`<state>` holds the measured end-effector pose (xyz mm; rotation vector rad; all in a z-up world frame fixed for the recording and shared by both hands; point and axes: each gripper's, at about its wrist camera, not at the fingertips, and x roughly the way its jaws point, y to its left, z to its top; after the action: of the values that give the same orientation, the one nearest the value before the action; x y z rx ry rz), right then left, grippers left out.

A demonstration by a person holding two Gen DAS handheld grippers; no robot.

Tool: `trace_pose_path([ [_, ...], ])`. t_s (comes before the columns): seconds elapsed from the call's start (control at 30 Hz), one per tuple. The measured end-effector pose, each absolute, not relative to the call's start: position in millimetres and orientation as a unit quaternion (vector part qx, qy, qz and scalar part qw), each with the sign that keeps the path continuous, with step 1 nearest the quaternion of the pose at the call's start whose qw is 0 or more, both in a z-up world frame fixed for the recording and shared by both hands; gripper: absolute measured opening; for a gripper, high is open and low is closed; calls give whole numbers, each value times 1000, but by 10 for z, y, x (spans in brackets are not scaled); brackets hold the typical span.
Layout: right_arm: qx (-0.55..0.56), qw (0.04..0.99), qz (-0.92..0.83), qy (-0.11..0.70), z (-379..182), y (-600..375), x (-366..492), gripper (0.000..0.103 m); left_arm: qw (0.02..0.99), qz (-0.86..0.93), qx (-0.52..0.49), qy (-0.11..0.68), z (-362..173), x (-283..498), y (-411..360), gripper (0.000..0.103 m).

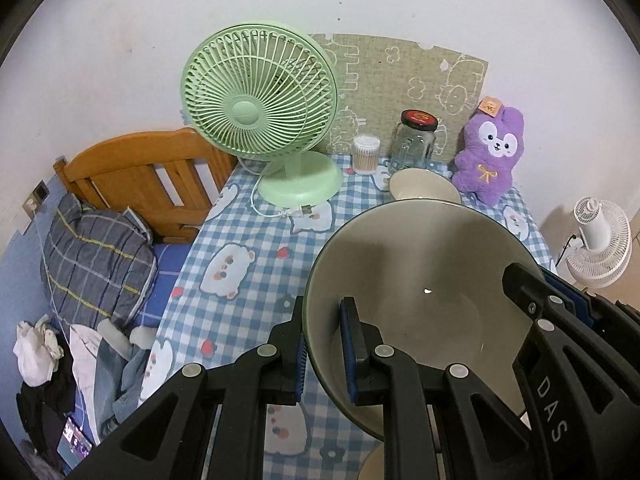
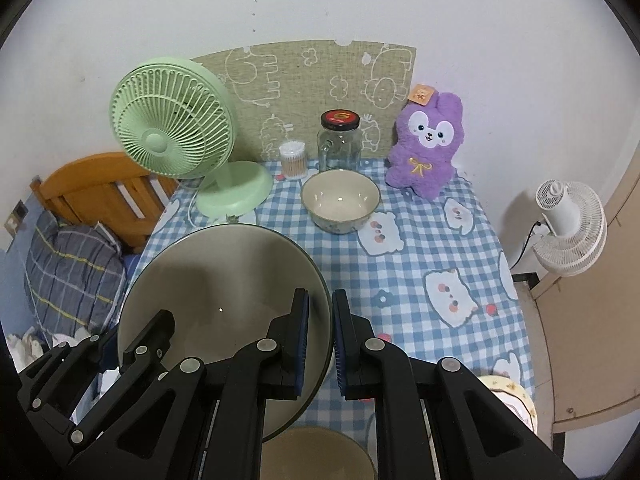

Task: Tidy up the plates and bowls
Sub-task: 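Lift the second bowl with both grippers and carry it to the first bowl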

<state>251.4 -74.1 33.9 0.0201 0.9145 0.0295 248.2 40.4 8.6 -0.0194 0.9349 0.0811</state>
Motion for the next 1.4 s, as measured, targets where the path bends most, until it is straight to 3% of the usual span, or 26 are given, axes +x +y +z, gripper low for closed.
trace_pose_path([
  [1.4, 2, 857, 5, 515, -555, -927, 1753, 15, 853, 28, -1, 522, -750, 1682, 188, 13],
])
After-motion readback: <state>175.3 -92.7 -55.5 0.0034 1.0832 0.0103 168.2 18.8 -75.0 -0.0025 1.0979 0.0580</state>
